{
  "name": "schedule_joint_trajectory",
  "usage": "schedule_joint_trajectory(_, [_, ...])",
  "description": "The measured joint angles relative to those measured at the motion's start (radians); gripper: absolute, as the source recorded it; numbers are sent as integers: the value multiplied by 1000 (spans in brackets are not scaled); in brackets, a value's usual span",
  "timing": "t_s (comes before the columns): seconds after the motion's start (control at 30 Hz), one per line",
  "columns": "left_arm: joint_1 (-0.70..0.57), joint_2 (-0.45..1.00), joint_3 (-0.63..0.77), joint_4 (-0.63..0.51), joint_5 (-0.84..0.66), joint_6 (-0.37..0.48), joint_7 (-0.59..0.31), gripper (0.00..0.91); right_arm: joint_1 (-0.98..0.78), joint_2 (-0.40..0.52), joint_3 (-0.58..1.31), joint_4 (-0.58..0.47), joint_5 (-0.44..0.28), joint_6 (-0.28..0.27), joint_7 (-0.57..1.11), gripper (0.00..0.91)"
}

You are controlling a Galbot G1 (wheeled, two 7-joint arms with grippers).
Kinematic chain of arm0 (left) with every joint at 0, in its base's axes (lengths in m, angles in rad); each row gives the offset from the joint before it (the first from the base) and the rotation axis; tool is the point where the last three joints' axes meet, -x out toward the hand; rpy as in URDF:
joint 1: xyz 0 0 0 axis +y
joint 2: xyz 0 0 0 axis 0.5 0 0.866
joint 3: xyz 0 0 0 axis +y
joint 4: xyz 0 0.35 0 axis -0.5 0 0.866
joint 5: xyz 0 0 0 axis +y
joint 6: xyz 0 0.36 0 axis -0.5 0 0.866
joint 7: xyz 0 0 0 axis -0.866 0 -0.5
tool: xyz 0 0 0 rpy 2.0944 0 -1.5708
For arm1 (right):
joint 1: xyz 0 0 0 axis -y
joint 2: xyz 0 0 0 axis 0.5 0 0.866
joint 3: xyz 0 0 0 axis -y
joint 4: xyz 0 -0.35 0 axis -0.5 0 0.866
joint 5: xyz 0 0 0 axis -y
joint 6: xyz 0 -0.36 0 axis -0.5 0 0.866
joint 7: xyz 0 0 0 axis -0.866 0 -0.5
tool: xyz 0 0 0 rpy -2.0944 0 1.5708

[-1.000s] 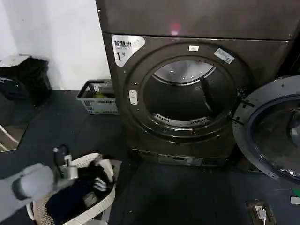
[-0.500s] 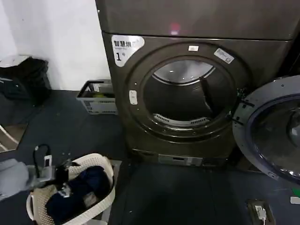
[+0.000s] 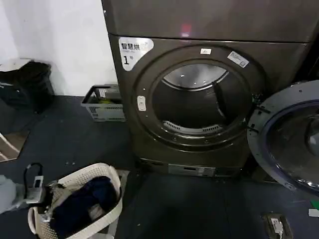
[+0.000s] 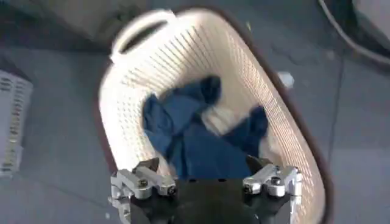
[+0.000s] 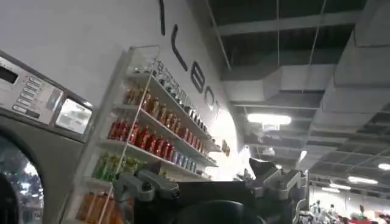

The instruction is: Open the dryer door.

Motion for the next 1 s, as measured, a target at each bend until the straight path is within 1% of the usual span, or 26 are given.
schedule_joint_trajectory(0.2, [-3, 1, 2, 38, 71, -11, 46, 907, 2, 8, -3, 2, 0, 2, 0, 907])
schedule_joint_trajectory(0.63, [-8, -2, -1, 46, 43, -13, 27, 907, -5, 12, 5, 14, 3, 6, -3, 907])
schedule_joint_trajectory(0.77, [-8, 0, -3, 51, 61, -33, 30, 907, -5, 12, 5, 14, 3, 6, -4, 907])
schedule_joint_trajectory(1.0, [-8, 0, -7, 44, 60, -25, 27, 907, -5, 13, 7, 11, 3, 7, -5, 907])
